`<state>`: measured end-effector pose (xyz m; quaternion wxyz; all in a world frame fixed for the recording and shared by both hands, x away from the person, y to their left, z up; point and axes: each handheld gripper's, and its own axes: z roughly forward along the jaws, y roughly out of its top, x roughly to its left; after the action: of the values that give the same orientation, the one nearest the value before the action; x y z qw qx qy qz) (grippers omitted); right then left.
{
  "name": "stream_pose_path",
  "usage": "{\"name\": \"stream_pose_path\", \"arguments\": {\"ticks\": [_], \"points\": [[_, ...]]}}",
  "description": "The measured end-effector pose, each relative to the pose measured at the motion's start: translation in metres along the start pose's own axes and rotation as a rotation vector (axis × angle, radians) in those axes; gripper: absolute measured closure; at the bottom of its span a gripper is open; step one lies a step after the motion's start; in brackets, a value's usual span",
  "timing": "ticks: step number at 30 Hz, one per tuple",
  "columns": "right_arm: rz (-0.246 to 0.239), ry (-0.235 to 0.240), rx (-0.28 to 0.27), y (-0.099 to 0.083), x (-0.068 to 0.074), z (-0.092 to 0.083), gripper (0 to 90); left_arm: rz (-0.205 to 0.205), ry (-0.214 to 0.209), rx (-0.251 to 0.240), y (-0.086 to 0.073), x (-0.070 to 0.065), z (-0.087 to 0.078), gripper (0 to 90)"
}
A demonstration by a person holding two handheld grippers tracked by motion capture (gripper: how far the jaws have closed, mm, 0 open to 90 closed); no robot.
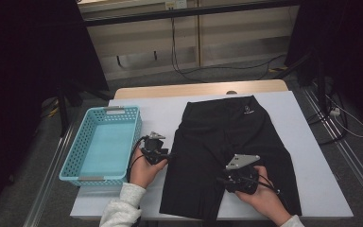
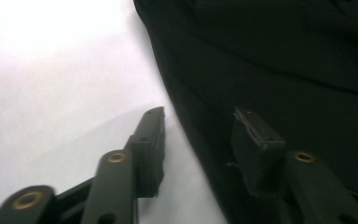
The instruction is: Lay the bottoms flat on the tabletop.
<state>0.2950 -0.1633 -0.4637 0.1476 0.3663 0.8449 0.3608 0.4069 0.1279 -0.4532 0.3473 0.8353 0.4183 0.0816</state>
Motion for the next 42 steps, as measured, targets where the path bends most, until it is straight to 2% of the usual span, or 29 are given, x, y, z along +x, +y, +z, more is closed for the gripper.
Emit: {"name": "stream_pose_path", "arguments": {"ticks": [1, 2, 3, 9, 12, 18, 23, 25, 29, 38, 42], "points": [[0.002, 0.004, -0.005, 0.0, 0.001, 0.0, 68.6, -0.011, 0.007, 0.019, -0.001, -0.001, -0.002, 68.7], [0.002, 0.004, -0.005, 0.0, 0.001, 0.0, 68.6, -0.011, 0.007, 0.019, -0.001, -0.001, -0.002, 72.4], [0.001, 0.015, 0.005, 0.001, 0.001, -0.001, 80.4, -0.028, 0.003, 0.031, -0.001, -0.001, -0.003, 76.0], [0.013, 0.041, -0.002, 0.0, 0.0, 0.0, 89.1, -0.07, -0.032, 0.053, -0.001, -0.003, -0.003, 90.0], [0.014, 0.044, -0.003, 0.0, 0.0, 0.0, 89.7, -0.091, -0.039, 0.073, -0.001, -0.002, -0.005, 90.0], [0.02, 0.073, 0.007, -0.002, 0.001, -0.003, 90.0, -0.104, -0.041, 0.096, -0.004, -0.001, -0.01, 90.0], [0.006, 0.084, 0.016, -0.003, 0.003, -0.006, 90.0, -0.104, -0.044, 0.098, -0.008, 0.0, -0.015, 90.0], [0.005, 0.093, 0.022, -0.004, 0.003, -0.007, 90.0, -0.104, -0.068, 0.102, -0.009, -0.002, -0.015, 90.0], [0.001, 0.097, 0.028, -0.007, 0.002, -0.012, 90.0, -0.102, -0.075, 0.111, -0.007, -0.003, -0.013, 90.0], [-0.009, 0.095, 0.025, -0.008, 0.001, -0.012, 90.0, -0.105, -0.074, 0.098, -0.006, 0.0, -0.016, 90.0], [-0.009, 0.093, 0.012, -0.006, 0.001, -0.009, 90.0, -0.101, -0.061, 0.064, -0.004, 0.001, -0.017, 90.0]]}}
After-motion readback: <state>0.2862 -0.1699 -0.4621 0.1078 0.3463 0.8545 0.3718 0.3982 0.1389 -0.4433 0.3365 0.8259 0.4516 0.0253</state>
